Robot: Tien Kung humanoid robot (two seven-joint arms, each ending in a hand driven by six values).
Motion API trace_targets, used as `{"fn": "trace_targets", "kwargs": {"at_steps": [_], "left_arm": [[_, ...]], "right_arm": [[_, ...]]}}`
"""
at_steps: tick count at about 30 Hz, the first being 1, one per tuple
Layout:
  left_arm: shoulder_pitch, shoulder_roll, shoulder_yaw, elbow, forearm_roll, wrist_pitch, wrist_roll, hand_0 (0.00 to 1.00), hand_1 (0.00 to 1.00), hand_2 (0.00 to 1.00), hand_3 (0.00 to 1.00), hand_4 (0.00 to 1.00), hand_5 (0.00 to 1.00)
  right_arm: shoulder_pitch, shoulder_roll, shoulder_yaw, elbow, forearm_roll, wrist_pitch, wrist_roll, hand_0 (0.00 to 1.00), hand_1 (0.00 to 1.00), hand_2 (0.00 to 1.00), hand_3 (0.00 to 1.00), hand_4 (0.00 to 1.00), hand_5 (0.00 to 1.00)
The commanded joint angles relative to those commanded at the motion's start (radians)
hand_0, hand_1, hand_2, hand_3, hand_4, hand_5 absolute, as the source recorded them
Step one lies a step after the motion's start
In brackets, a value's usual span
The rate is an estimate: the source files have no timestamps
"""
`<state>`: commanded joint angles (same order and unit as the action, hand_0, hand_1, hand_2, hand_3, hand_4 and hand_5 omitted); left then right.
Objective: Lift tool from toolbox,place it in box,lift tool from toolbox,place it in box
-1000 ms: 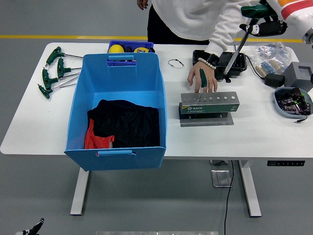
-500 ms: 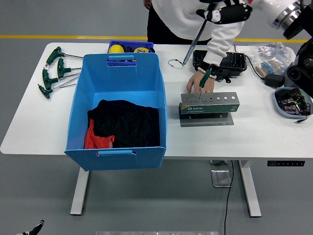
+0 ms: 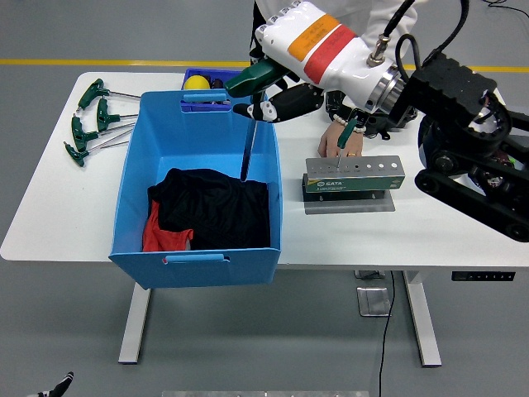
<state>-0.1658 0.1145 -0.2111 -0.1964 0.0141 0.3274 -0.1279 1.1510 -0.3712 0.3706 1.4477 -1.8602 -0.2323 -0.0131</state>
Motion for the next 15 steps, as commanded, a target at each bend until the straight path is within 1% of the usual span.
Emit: {"fn": "trace_targets", "kwargs": {"at_steps": [4,7,8,10,13,14,15], "left_arm": [[0.000,0.000,-0.002,-0.001,0.004,0.000,0.002,0.762,0.683,0.736,0.718,0.764,0.711],[0.001,0.000,-0.003,-0.001,0.007,-0.001,0.003,0.762,0.683,0.736,0.718,0.764,0.711],[0.001,0.000,-0.003,-0.001,0.008,-0.001,0.004,0.762,0.681,0.736,0.718,0.764,0.712],[0.002,0.001,-0.004,-0.001,0.010,-0.001,0.005,0.762,0.681,0.736,0.718,0.764,0.712],[0.003,0.002,-0.012,-0.001,0.023,-0.001,0.008,0.762,0.681,0.736,0.718,0.764,0.712],[0.003,0.003,-0.016,-0.001,0.030,0.000,0.010,0.761,0.682,0.736,0.719,0.764,0.712],[0.003,0.004,-0.019,-0.001,0.036,0.000,0.012,0.761,0.682,0.736,0.719,0.764,0.712]], "right_arm": [[0.003,0.033,-0.071,-0.024,0.003,-0.003,0.000,0.002,0.002,0.002,0.002,0.838,0.577],[-0.002,0.056,-0.093,-0.046,-0.007,-0.013,0.000,0.002,0.002,0.002,0.002,0.838,0.577],[-0.003,0.060,-0.097,-0.050,-0.010,-0.019,-0.001,0.002,0.002,0.026,0.011,0.834,0.574],[-0.003,0.070,-0.111,-0.062,-0.012,-0.028,-0.006,0.002,0.002,0.026,0.011,0.834,0.574],[-0.001,0.081,-0.133,-0.074,-0.015,-0.018,-0.015,0.002,0.002,0.026,0.011,0.834,0.574],[0.000,0.085,-0.144,-0.077,-0.014,-0.011,-0.018,0.002,0.002,0.066,0.049,0.830,0.571],[0.002,0.088,-0.153,-0.079,-0.012,-0.003,-0.019,0.002,0.002,0.066,0.049,0.830,0.571]]}}
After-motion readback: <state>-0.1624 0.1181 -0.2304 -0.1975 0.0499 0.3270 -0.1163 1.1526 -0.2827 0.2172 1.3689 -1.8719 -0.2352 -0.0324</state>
